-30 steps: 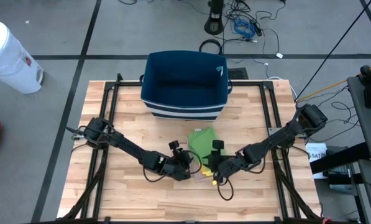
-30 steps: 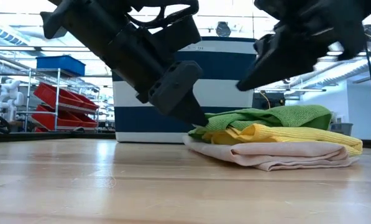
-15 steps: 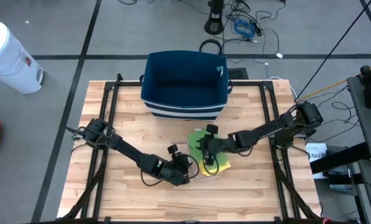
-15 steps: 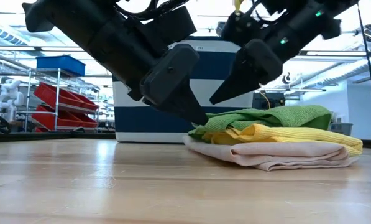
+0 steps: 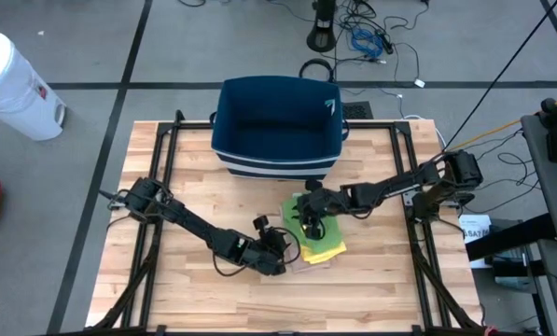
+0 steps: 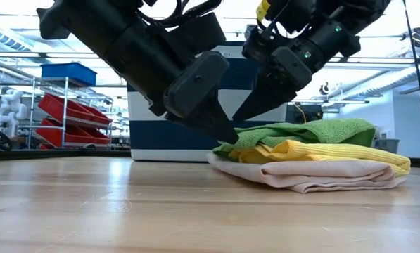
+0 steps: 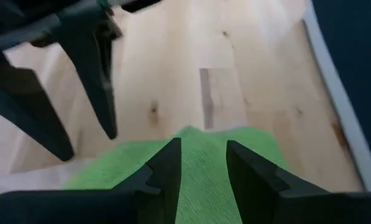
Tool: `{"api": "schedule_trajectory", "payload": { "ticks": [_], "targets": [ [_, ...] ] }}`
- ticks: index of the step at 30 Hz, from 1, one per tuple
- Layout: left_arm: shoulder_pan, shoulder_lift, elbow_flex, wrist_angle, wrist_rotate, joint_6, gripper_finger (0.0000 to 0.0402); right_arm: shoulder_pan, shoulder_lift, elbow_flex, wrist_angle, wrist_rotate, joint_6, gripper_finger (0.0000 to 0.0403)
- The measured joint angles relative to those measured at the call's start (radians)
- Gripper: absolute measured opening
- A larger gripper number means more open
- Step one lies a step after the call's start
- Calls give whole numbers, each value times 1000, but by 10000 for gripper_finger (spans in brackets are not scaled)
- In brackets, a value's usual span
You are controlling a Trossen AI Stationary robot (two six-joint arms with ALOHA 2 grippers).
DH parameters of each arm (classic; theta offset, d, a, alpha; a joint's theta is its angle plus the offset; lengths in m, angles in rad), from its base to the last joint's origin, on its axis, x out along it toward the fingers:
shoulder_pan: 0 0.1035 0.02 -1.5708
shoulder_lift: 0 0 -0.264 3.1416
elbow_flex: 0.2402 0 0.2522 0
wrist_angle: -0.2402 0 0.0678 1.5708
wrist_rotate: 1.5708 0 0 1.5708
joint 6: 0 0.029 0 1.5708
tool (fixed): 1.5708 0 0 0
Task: Fold towel
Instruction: Stack the green towel on top of the yellow towel
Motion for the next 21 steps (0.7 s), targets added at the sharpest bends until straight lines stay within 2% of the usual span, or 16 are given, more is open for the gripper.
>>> {"api": "schedule_trajectory", "payload": {
  "ticks": [6, 13, 16, 21],
  "targets": [
    [-2, 0, 0, 4, 1, -1, 163, -7, 67, 1, 102, -64, -10, 114],
    [-1, 0, 0, 4, 1, -6, 163, -8, 118, 30, 74, -57, -21, 107],
    [1, 0, 0, 4, 1, -4, 163, -8, 118, 42, 68, -51, -39, 81],
    [1, 0, 0, 3, 1, -3, 163, -8, 118, 64, 4, -30, -99, 12]
  ]
}}
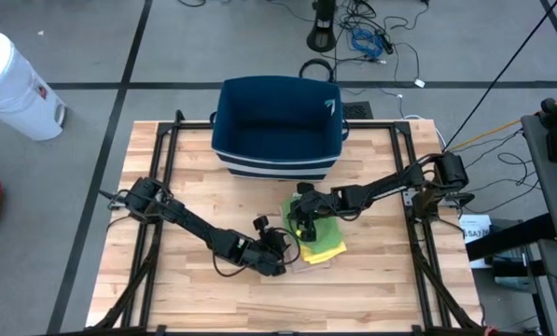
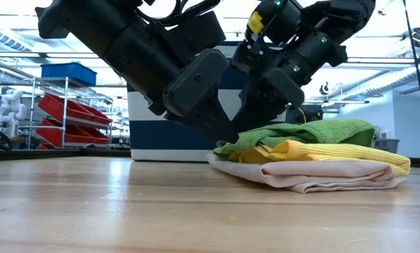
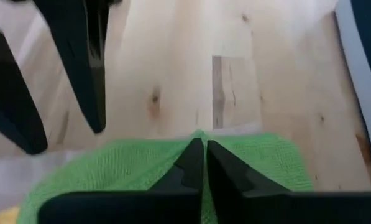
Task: Fold towel
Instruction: Stack the green towel on top of the yellow towel
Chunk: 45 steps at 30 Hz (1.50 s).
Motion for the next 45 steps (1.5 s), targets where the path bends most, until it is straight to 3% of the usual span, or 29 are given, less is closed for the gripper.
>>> {"api": "schedule_trajectory", "payload": {
  "ticks": [2, 5, 14, 18, 24, 31, 36, 40, 45],
  "targets": [
    [0, 0, 0, 0, 0, 0, 163, 1, 0, 0, -10, -4, -16, 7],
    [0, 0, 0, -1, 0, 1, 163, 13, -5, 0, -4, -30, -39, 33],
    [0, 0, 0, 0, 0, 0, 163, 23, -5, 1, 25, -27, 5, 207],
    [-2, 0, 0, 4, 5, -1, 163, 13, -2, 1, -4, -27, 12, 237],
    [-2, 0, 0, 5, 7, -13, 163, 4, 39, 1, -30, -8, 17, 190],
    [-2, 0, 0, 5, 7, -16, 163, 5, 31, 41, -29, -1, 0, 87],
    [-2, 0, 0, 5, 7, -19, 163, 1, 31, 92, -133, 20, -18, 14],
    [-3, 0, 0, 5, 18, -20, 163, -2, 31, 100, -150, 23, -19, 13],
    [-3, 0, 0, 5, 22, -20, 163, 18, 31, 100, -134, 18, -17, 51]
  ]
}}
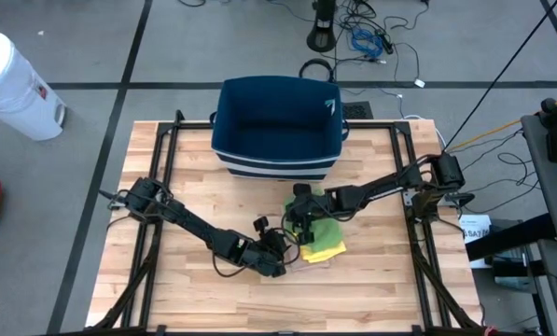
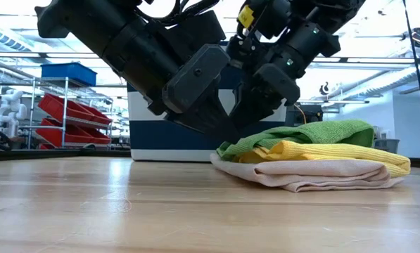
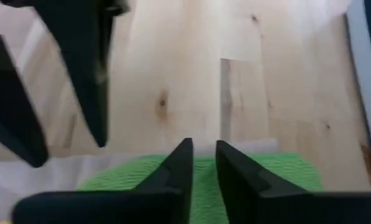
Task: Fold towel
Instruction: Stack the green towel on top of the yellow towel
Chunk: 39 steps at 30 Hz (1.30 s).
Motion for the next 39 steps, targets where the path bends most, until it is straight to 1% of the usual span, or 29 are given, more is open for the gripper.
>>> {"api": "schedule_trajectory", "payload": {
  "ticks": [6, 8, 10, 14, 17, 19, 23, 28, 31, 36, 39],
  "targets": [
    [0, 0, 0, 0, 0, 0, 163, -6, 0, 0, -8, 9, 29, 139],
    [-2, 0, 0, 0, 0, -1, 163, -16, 0, 0, -16, 11, 37, 156],
    [-6, 0, 0, 0, 0, -1, 163, -23, 0, 0, -28, 10, 41, 161],
    [-8, 0, 0, 0, 0, -1, 163, -29, 0, 0, -53, 2, 42, 139],
    [-7, 0, 0, 0, 0, -1, 163, -29, 0, 0, -70, -2, 41, 110],
    [-7, 0, 0, 0, 0, -2, 163, -29, 0, 0, -70, -28, 37, 88],
    [-7, 0, 0, 5, 0, -2, 163, -30, 0, 0, -70, -48, 34, 47],
    [-7, 0, 0, 15, 0, -2, 163, -33, 25, 0, -66, -51, 26, 9],
    [-7, 0, 0, 15, 0, -2, 163, -36, 41, 0, -61, -44, 27, 3],
    [-7, 0, 0, 15, 5, -1, 163, -29, 27, 3, -44, -38, 25, 1],
    [-7, 0, 0, 14, 8, -1, 163, -10, 12, 35, -48, -2, 5, 1]
  ]
}}
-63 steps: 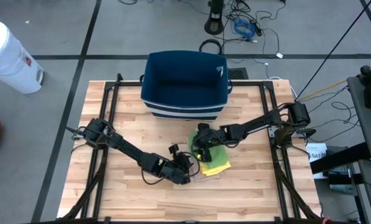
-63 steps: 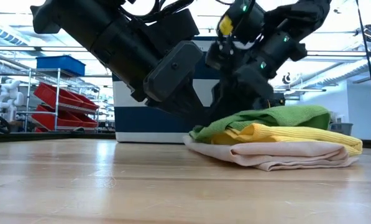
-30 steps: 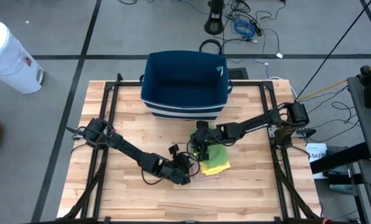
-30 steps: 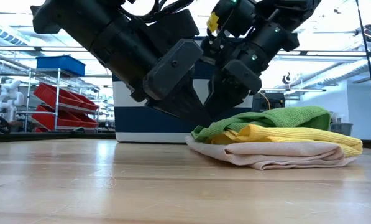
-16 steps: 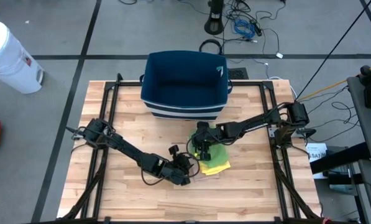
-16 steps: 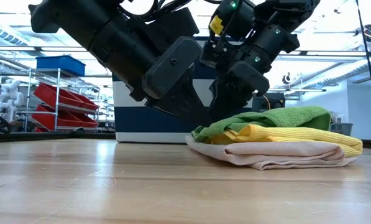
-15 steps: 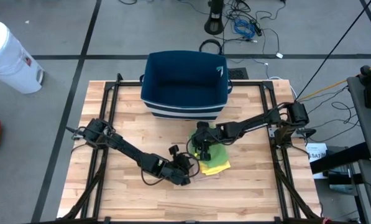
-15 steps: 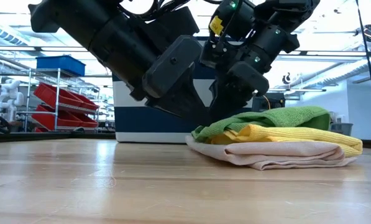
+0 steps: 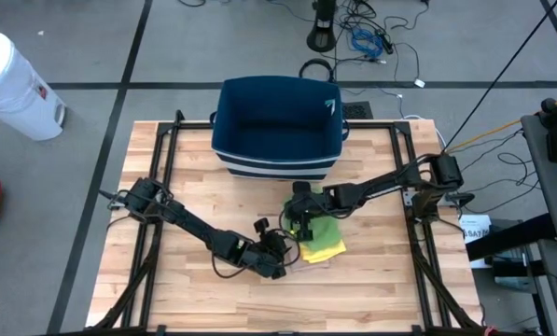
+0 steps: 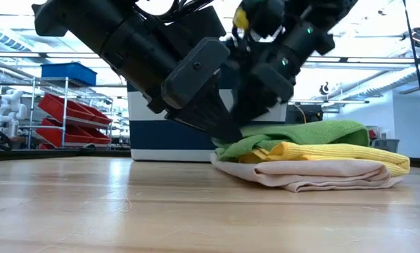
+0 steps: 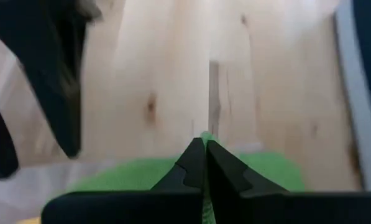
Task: Fold towel
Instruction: Stack the green towel on top of the yellow towel
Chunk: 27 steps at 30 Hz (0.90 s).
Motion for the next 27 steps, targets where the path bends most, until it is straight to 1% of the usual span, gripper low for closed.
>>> {"api": "schedule_trajectory", "payload": {
  "ticks": [6, 12, 18, 23, 25, 27],
  "targets": [
    [-2, 0, 0, -4, 4, 1, 163, 26, -10, 108, -122, 111, -65, 0],
    [-2, 0, 0, -9, 7, 2, 163, -29, -11, 120, -207, 224, -84, 0],
    [-2, 0, 0, -15, 8, 3, 163, -87, -10, 119, -212, 242, -120, 0],
    [-5, 0, 0, -16, 7, 2, 163, -126, 1, 118, -289, 173, -117, 3],
    [-9, 0, 0, -16, 8, 3, 163, -124, 1, 106, -300, 162, -116, 19],
    [-13, 0, 0, -18, 8, 3, 163, -107, -9, 103, -322, 164, -114, 48]
  ]
}}
